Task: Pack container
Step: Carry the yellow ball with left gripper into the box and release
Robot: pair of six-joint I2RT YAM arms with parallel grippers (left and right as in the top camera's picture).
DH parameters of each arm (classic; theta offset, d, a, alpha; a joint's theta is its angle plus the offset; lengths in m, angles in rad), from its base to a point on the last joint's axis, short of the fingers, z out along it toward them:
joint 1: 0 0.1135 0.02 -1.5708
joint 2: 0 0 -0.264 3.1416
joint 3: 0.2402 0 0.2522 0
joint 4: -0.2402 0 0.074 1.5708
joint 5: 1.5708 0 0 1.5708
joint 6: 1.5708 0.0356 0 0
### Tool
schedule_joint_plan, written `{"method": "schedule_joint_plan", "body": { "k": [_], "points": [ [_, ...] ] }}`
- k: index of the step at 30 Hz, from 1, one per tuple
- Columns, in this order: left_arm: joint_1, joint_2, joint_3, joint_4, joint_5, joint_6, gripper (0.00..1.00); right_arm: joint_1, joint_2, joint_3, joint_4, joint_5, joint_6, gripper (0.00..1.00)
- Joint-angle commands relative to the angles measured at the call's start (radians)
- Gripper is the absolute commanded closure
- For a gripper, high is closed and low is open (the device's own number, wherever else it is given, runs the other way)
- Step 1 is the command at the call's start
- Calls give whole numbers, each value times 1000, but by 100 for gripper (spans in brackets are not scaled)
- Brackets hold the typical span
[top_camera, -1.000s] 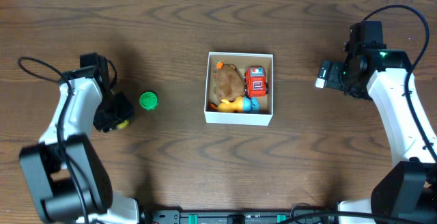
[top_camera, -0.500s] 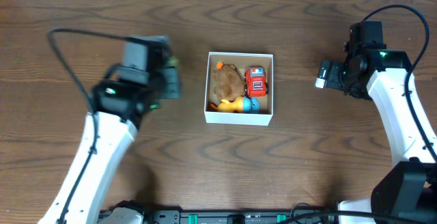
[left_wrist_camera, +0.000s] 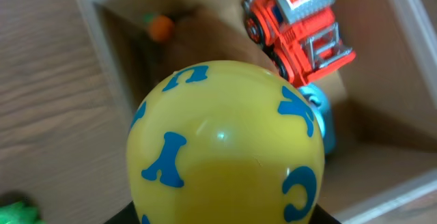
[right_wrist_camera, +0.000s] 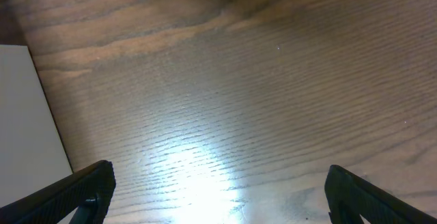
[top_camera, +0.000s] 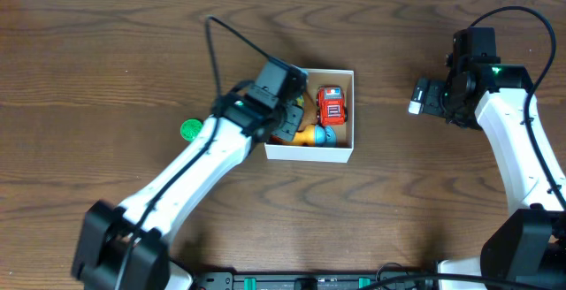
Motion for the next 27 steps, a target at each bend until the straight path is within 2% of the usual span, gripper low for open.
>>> {"method": "schedule_joint_plan", "body": {
  "k": [1, 3, 5, 8, 11, 14, 25, 26, 27],
  "points": [
    [-20, 43, 13, 5, -7, 7, 50, -6, 2, 5, -2, -3, -8, 1],
    [-23, 61, 13, 1, -7, 6, 46, -6, 2, 5, -2, -3, -8, 1],
    [-23, 64, 13, 0, -7, 6, 33, -6, 2, 5, -2, -3, -8, 1],
    [-23, 49, 13, 0, -8, 7, 31, -6, 2, 5, -3, -3, -8, 1],
    [-23, 15, 13, -3, -8, 6, 9, -6, 2, 5, -2, -3, -9, 1],
    [-18, -28, 13, -13, -13, 4, 1, -6, 2, 5, -2, -3, -9, 1],
    [-5, -91, 13, -35, -32, -47, 1, -6, 2, 5, -3, -3, -8, 1],
    [-5, -91, 13, -43, -29, -47, 4, -6, 2, 5, -2, -3, -8, 1],
    [-5, -91, 13, -50, -28, -47, 15, -6, 2, 5, -2, -3, -8, 1]
  ]
}}
